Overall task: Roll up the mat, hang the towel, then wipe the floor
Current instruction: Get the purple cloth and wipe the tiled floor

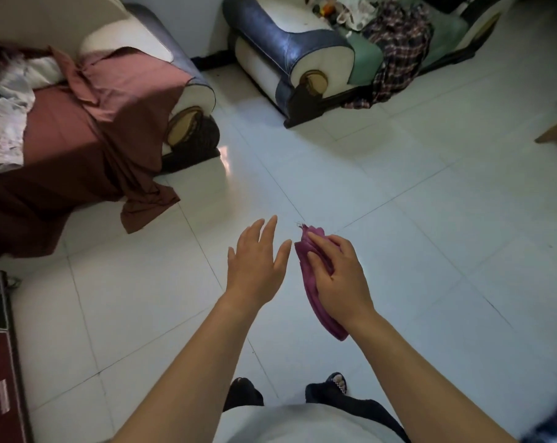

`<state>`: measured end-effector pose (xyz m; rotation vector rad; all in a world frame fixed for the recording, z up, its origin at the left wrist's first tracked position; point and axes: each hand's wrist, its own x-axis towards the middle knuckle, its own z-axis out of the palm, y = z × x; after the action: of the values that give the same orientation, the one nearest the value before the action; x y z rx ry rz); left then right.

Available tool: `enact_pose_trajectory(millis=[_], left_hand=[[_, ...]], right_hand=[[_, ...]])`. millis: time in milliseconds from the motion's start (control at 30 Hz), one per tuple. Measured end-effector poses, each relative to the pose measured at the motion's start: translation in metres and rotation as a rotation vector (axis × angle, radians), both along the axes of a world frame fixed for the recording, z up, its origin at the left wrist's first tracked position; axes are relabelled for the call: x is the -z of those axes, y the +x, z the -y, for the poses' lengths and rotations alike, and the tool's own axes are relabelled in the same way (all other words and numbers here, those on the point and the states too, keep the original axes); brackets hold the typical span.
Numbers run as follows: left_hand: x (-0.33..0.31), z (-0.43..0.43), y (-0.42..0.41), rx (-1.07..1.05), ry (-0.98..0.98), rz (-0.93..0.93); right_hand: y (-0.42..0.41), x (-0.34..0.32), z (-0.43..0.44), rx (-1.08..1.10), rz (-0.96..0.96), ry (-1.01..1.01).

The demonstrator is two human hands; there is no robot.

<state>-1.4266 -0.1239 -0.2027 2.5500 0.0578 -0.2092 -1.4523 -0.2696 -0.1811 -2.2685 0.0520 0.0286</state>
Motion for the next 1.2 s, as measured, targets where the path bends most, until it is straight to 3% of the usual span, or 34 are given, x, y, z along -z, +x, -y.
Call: enact_pose_trajectory(millis=[267, 533, 800, 1200], left_hand=[[-0.016, 0.022, -0.001, -0.02, 0.043, 0.004], [-0.038, 0.068, -0.029, -0.191, 0.065, 0.041], [-0.041, 0.104, -0.098, -0.408, 0.144, 0.051], [-0.062, 0.107, -0.234, -0.689, 0.251, -0.087]], right_hand=[[-0.008, -0.006, 0.026, -0.006, 0.025, 0.034], [0.005, -0.022, 0.086, -0.198, 0.052, 0.071], [-0.013, -0.025, 0.12, -0.435, 0.052, 0.153], [-0.08, -0.031, 0.083, -0.829, 0.052, 0.174]])
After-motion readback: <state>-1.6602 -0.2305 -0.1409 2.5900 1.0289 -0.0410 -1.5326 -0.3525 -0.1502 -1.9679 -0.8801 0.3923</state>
